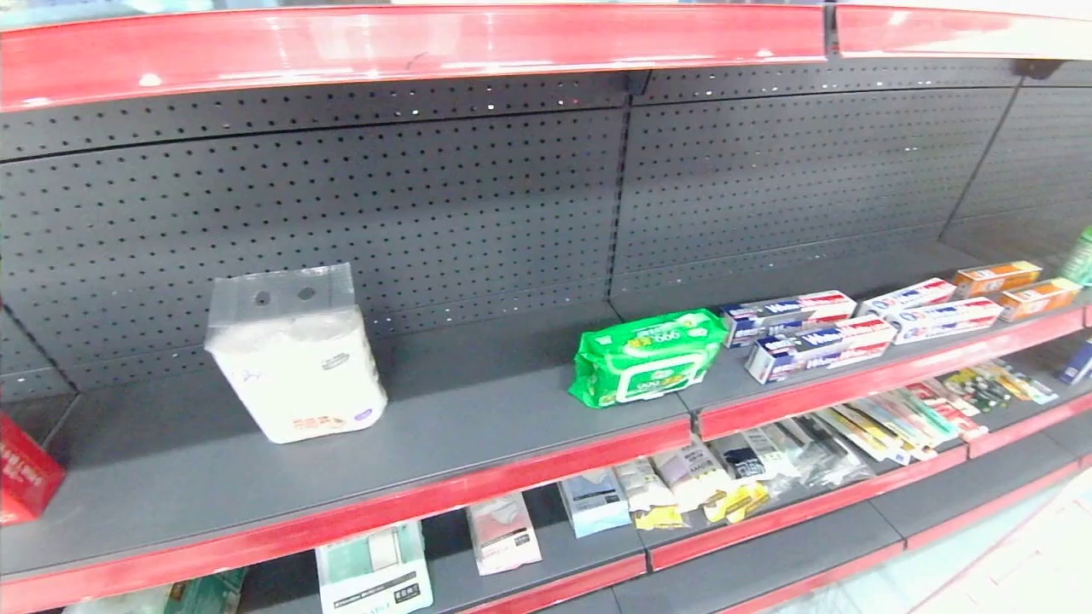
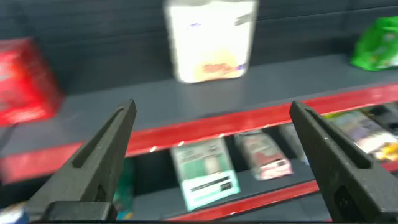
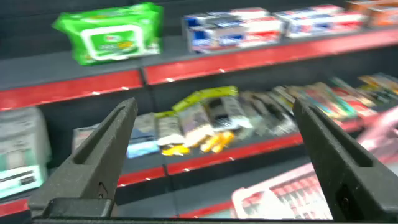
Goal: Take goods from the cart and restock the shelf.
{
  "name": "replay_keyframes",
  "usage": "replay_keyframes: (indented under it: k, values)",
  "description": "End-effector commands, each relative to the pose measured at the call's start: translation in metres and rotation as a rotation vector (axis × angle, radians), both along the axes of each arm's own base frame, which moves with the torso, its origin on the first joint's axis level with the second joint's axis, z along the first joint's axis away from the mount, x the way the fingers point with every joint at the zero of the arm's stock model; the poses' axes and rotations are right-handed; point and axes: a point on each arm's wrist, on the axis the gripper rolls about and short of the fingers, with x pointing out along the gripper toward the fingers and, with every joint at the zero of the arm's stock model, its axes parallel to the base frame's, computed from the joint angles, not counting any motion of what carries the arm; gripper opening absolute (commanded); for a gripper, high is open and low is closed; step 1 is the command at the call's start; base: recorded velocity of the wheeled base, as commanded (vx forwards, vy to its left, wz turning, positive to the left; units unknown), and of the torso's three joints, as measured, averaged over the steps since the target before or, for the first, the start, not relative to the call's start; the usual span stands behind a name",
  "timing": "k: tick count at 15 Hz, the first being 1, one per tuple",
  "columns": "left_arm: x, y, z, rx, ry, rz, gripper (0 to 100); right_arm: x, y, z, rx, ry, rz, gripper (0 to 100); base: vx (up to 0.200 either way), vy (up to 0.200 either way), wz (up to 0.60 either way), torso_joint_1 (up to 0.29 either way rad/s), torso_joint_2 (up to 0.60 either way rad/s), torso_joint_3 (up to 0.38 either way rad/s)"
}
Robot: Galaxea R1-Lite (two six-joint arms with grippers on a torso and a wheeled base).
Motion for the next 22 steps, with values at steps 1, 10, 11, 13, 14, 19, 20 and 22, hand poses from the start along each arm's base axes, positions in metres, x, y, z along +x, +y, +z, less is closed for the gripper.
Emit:
replay_keyframes:
  k: [1, 10, 11, 13, 14, 19, 20, 22]
  values:
    - [0.0001, 0.0000, 0.0001, 0.000, 0.001, 0.000, 100, 0.0001, 0.0000, 0.0000, -0.001, 0.001, 0.000, 100, 0.000, 0.000, -0.60, -0.002, 0.00, 0.007]
    - [0.0001, 0.0000, 0.0001, 0.000, 0.001, 0.000, 100, 0.0001, 0.0000, 0.0000, -0.001, 0.001, 0.000, 100, 0.000, 0.000, -0.60, 0.001, 0.00, 0.003]
    - [0.0001, 0.0000, 0.0001, 0.000, 0.001, 0.000, 100, 0.0001, 0.0000, 0.0000, -0.001, 0.001, 0.000, 100, 0.000, 0.000, -0.60, -0.002, 0.01, 0.007]
    - [0.0001, 0.0000, 0.0001, 0.000, 0.001, 0.000, 100, 0.0001, 0.0000, 0.0000, -0.001, 0.001, 0.000, 100, 0.000, 0.000, -0.60, 0.005, 0.00, 0.005]
    - [0.0001, 0.0000, 0.0001, 0.000, 0.001, 0.000, 100, 0.0001, 0.0000, 0.0000, -0.001, 0.001, 0.000, 100, 0.000, 0.000, -0.60, -0.002, 0.01, 0.002]
    - [0.0001, 0.0000, 0.0001, -0.002, 0.001, 0.000, 100, 0.0001, 0.0000, -0.0002, -0.003, 0.002, 0.000, 100, 0.000, 0.000, 0.00, 0.000, 0.00, 0.000]
    - [0.0001, 0.0000, 0.0001, -0.002, 0.001, 0.000, 100, 0.0001, 0.0000, -0.0002, -0.004, 0.002, 0.000, 100, 0.000, 0.000, 0.00, 0.000, 0.00, 0.000]
    - [0.0001, 0.0000, 0.0001, -0.002, 0.001, 0.000, 100, 0.0003, 0.0000, -0.0001, -0.008, 0.005, 0.001, 100, 0.000, 0.000, 0.00, 0.000, 0.00, 0.000]
